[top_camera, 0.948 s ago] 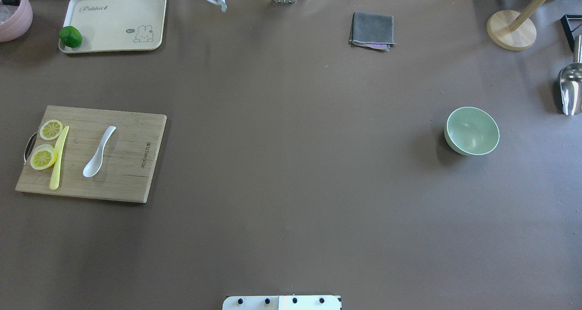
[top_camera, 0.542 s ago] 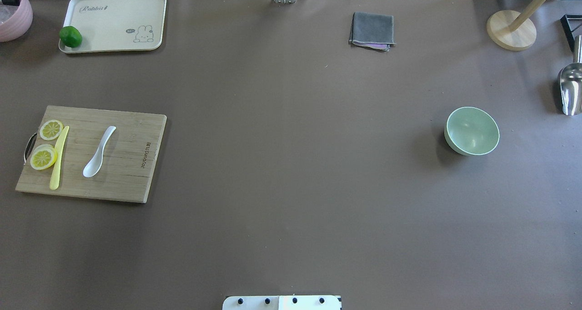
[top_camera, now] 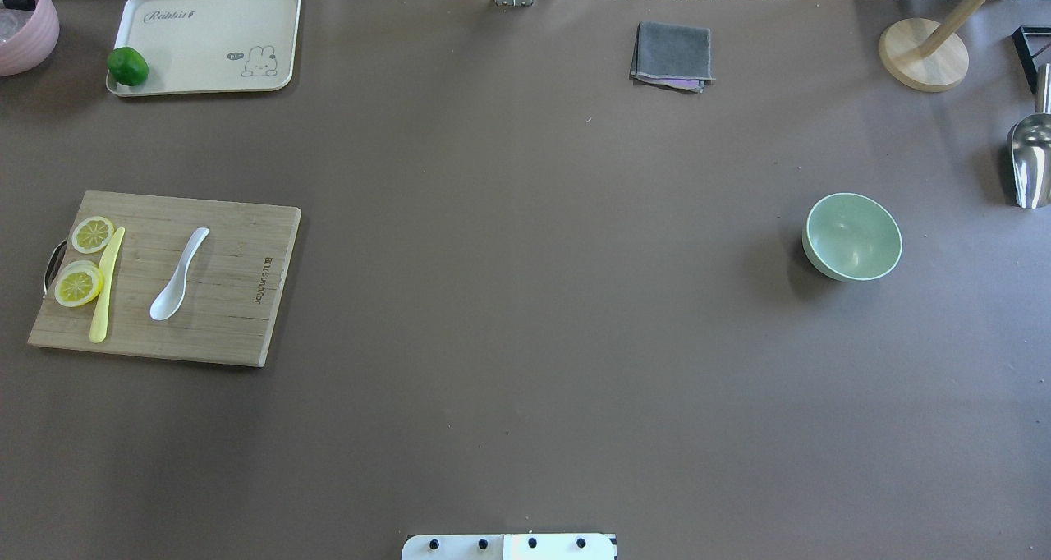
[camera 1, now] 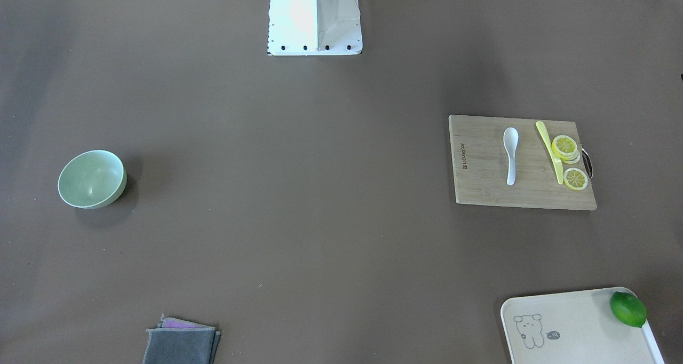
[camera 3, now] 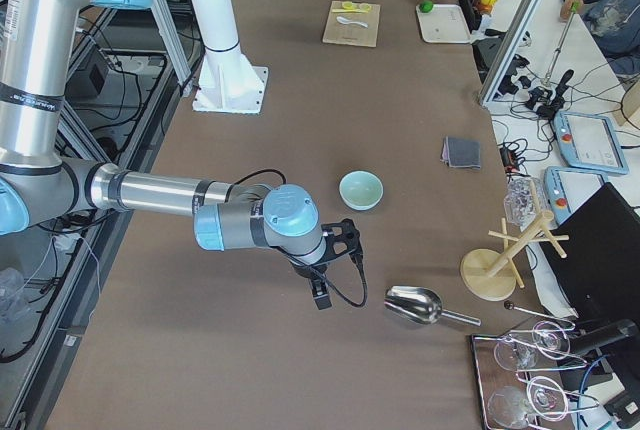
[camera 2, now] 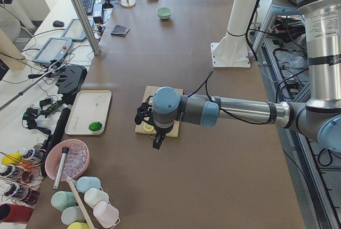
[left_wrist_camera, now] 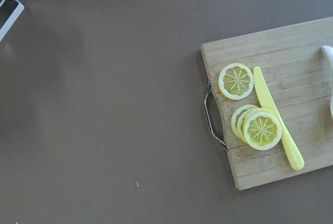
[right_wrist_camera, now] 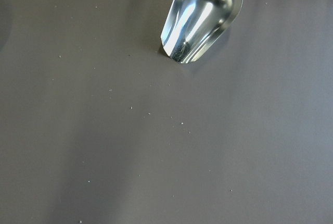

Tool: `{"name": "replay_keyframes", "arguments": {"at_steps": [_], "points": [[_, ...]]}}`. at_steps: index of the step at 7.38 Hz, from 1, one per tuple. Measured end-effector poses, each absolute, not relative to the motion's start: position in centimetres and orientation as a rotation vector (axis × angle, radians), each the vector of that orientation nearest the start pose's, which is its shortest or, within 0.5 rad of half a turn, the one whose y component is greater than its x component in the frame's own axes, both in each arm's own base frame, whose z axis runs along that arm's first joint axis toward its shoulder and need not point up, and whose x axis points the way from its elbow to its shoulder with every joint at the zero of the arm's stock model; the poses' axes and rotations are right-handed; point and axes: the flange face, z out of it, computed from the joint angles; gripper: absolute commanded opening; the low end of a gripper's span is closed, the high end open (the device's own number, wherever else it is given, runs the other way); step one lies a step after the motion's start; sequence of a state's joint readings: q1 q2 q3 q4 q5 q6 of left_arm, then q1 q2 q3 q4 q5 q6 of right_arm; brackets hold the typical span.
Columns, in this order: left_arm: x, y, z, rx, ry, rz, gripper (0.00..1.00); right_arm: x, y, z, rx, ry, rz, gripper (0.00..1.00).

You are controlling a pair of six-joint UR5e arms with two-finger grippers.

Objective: Place spoon in bowl

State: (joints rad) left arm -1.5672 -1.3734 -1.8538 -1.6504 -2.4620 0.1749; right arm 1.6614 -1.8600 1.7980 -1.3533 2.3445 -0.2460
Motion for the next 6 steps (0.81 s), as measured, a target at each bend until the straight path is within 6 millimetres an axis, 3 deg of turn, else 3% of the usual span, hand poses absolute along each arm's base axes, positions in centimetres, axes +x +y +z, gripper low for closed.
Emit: {"name": "replay_keyframes", "arguments": {"at_steps": [6], "points": [[-5.52,-40.78,58.79,0.235,0.874,0.24,0.98,8.99,-36.67,64.84,0.273,-0.85,-0.198,1.0]]}}
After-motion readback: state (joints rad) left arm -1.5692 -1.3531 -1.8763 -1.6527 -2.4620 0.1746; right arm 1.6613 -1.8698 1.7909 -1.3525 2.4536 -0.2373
